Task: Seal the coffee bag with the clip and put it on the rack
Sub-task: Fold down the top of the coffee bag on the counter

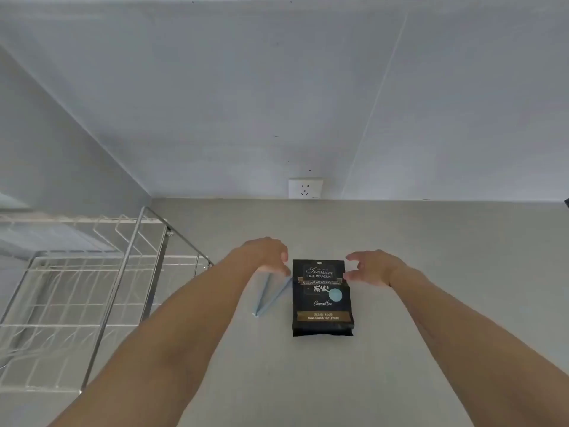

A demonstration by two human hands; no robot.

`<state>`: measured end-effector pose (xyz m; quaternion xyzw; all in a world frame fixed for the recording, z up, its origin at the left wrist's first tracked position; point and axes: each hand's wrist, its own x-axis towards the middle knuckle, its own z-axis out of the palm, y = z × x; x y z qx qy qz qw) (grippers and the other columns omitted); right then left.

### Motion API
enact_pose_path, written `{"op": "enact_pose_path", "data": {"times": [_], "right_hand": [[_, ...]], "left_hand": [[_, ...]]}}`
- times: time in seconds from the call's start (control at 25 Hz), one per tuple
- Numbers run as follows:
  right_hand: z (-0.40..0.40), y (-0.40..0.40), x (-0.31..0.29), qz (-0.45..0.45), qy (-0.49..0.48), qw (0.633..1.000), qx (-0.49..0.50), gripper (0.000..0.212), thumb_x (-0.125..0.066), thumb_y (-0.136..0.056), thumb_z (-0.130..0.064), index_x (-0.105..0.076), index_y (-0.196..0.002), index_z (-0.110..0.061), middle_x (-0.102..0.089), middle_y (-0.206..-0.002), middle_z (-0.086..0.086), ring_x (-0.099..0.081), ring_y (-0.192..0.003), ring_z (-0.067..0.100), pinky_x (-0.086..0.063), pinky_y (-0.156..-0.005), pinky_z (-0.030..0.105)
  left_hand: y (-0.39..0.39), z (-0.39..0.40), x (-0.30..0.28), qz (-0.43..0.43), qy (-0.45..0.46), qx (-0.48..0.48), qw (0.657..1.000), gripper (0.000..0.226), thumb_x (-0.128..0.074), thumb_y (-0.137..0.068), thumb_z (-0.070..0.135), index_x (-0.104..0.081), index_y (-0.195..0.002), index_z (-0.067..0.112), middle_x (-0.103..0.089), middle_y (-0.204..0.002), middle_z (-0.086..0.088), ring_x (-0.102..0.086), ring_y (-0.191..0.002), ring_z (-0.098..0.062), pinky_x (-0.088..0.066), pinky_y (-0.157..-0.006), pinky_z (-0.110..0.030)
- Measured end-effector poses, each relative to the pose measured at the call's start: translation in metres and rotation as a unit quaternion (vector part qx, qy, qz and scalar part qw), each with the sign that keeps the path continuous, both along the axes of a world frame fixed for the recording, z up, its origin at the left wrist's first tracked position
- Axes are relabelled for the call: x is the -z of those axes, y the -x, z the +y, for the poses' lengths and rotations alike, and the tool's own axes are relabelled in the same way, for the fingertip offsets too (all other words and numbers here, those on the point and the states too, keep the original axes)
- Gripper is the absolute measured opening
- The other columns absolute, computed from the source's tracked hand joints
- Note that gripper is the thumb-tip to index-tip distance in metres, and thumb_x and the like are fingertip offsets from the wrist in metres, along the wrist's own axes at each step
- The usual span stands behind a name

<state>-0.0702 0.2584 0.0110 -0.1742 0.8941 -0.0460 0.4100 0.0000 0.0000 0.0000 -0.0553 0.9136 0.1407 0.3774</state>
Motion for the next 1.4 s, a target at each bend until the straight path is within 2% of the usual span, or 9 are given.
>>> {"op": "enact_pose_path", "data": {"times": [0.2, 0.36, 0.56, 0.72, 0.84, 0.92, 1.08, 1.24, 1.4], "right_hand": [[-0.01, 0.006, 0.015, -0.01, -0.01, 1.0, -0.009, 0.057, -0.061, -0.083, -0.052, -0.046, -0.135, -0.036, -0.059, -0.131, 0.002, -0.057, -0.105, 0.022, -0.047, -0.082, 0.036], [-0.01, 0.002, 0.018, 0.005, 0.027, 0.999, 0.025, 0.038, -0.062, -0.085, -0.043, -0.055, -0.12, -0.03, -0.064, -0.118, 0.002, -0.054, -0.091, 0.021, -0.044, -0.074, 0.033], [-0.008, -0.01, 0.01, -0.007, 0.126, 0.986, 0.111, 0.022, -0.067, -0.084, -0.027, -0.059, -0.103, -0.02, -0.07, -0.108, 0.005, -0.057, -0.095, 0.023, -0.044, -0.076, 0.034], [0.006, -0.04, -0.001, -0.042, 0.223, 0.952, 0.204, 0.027, -0.072, -0.082, -0.019, -0.055, -0.105, -0.017, -0.07, -0.104, 0.007, -0.06, -0.097, 0.026, -0.048, -0.085, 0.039], [0.016, -0.068, -0.011, -0.027, 0.273, 0.931, 0.241, 0.027, -0.071, -0.082, -0.015, -0.058, -0.105, -0.012, -0.07, -0.102, 0.006, -0.063, -0.097, 0.025, -0.051, -0.09, 0.043], [0.024, -0.088, -0.017, -0.014, 0.3, 0.919, 0.257, 0.022, -0.071, -0.081, -0.013, -0.06, -0.1, -0.012, -0.072, -0.098, 0.005, -0.066, -0.095, 0.024, -0.051, -0.087, 0.04], [0.043, -0.134, -0.022, -0.001, 0.349, 0.9, 0.262, 0.016, -0.074, -0.078, -0.013, -0.064, -0.09, -0.018, -0.075, -0.092, -0.001, -0.068, -0.092, 0.017, -0.05, -0.077, 0.025], [0.057, -0.174, -0.019, 0.045, 0.359, 0.901, 0.238, 0.021, -0.075, -0.078, -0.014, -0.067, -0.081, -0.033, -0.073, -0.086, -0.016, -0.064, -0.084, 0.001, -0.046, -0.069, 0.011], [0.058, -0.197, -0.017, 0.073, 0.384, 0.882, 0.262, 0.022, -0.076, -0.077, -0.01, -0.071, -0.079, -0.032, -0.073, -0.087, -0.01, -0.064, -0.082, 0.009, -0.049, -0.069, 0.011]], "left_hand": [[0.009, 0.008, 0.006, 0.0, -0.008, 0.02, 1.0, 0.053, -0.065, -0.076, 0.053, -0.06, -0.119, 0.024, -0.061, -0.121, 0.002, -0.055, -0.109, -0.023, -0.048, -0.087, -0.037], [0.006, 0.015, 0.008, 0.022, -0.035, 0.002, 0.999, 0.037, -0.064, -0.08, 0.045, -0.067, -0.093, 0.01, -0.07, -0.102, -0.006, -0.063, -0.097, -0.028, -0.054, -0.085, -0.04], [-0.011, 0.018, 0.002, 0.075, -0.095, -0.079, 0.99, 0.023, -0.066, -0.085, 0.032, -0.064, -0.1, 0.016, -0.064, -0.098, -0.001, -0.059, -0.097, -0.024, -0.048, -0.082, -0.033], [-0.035, 0.025, -0.008, 0.113, -0.143, -0.14, 0.973, 0.006, -0.064, -0.085, 0.025, -0.061, -0.089, 0.021, -0.066, -0.098, 0.0, -0.059, -0.095, -0.023, -0.042, -0.076, -0.029], [-0.058, 0.032, -0.021, 0.14, -0.185, -0.186, 0.955, 0.008, -0.066, -0.085, 0.023, -0.059, -0.089, 0.023, -0.071, -0.1, -0.001, -0.061, -0.096, -0.022, -0.046, -0.08, -0.032], [-0.08, 0.037, -0.027, 0.154, -0.247, -0.225, 0.93, 0.013, -0.071, -0.084, 0.02, -0.06, -0.09, 0.021, -0.07, -0.101, -0.001, -0.064, -0.095, -0.021, -0.048, -0.082, -0.033], [-0.132, 0.049, -0.033, 0.176, -0.318, -0.241, 0.9, 0.017, -0.074, -0.082, 0.02, -0.059, -0.09, 0.023, -0.07, -0.097, 0.003, -0.067, -0.089, -0.014, -0.048, -0.074, -0.025], [-0.174, 0.067, -0.026, 0.215, -0.303, -0.23, 0.9, 0.016, -0.071, -0.083, 0.016, -0.062, -0.091, 0.025, -0.069, -0.095, 0.007, -0.065, -0.082, -0.001, -0.048, -0.071, -0.018], [-0.196, 0.082, -0.026, 0.267, -0.275, -0.238, 0.892, 0.018, -0.067, -0.084, 0.01, -0.061, -0.083, 0.026, -0.065, -0.094, 0.007, -0.063, -0.081, -0.002, -0.048, -0.071, -0.02]]}}
